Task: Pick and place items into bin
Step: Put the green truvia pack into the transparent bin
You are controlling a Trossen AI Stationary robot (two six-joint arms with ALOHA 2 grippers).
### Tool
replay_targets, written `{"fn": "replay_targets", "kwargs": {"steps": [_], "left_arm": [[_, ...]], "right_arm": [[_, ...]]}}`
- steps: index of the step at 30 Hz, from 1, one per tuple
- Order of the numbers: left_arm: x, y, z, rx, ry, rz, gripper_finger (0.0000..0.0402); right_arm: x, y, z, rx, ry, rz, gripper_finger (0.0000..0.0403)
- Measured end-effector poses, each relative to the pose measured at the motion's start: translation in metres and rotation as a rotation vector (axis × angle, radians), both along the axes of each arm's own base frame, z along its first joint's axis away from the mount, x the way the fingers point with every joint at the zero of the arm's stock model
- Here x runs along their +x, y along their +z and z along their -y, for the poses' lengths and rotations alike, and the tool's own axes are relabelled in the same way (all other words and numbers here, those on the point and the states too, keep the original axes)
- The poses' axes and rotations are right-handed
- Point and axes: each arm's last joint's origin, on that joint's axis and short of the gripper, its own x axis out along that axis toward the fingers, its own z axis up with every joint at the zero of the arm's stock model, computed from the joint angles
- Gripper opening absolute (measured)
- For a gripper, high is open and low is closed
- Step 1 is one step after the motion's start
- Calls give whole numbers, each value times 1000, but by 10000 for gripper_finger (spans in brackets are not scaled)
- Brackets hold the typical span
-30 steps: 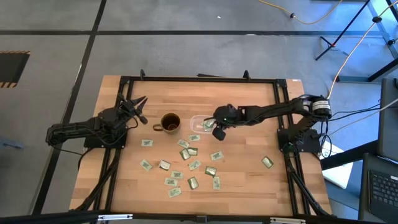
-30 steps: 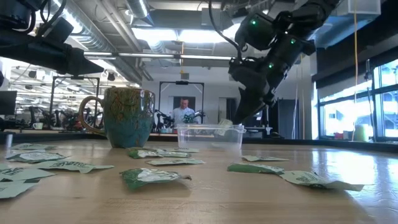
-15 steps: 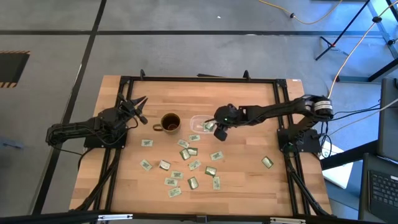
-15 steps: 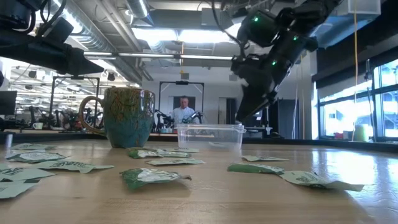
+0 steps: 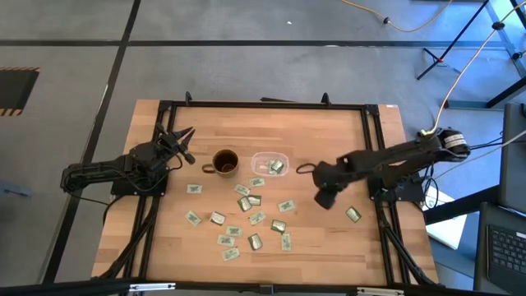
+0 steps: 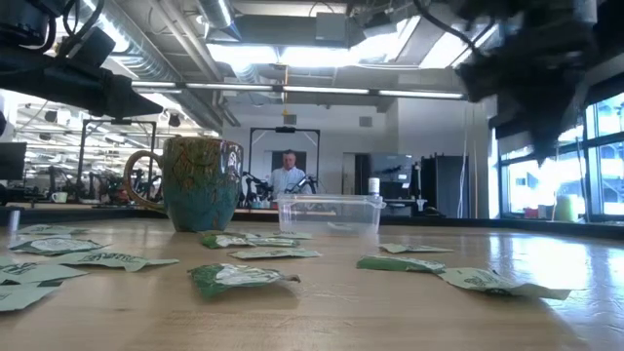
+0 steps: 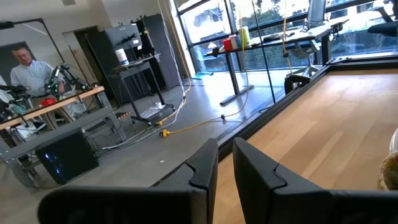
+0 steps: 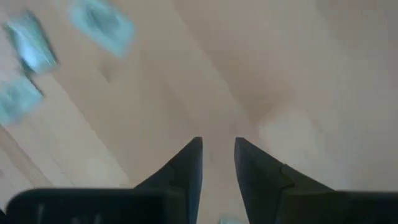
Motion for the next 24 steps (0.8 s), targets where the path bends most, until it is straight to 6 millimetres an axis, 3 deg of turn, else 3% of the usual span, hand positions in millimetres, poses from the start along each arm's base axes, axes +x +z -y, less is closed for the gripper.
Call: {"fn": "replay_targets", "kwargs": {"steps": [5,11,16,24], "left_arm": [[0,0,0,0,1,1,45],[0,0,0,0,1,1,45],[0,0,0,0,1,0,45],[0,0,0,0,1,1,45]], "right_arm": [[-21,-2,-21,-24,-152,-167,96],[-38,-6,-39,-75,-260,-225,87],[-55,-29,-44,-72,-334,-245,71],[-63,-52,-44,-28,-358,-213,61]]}}
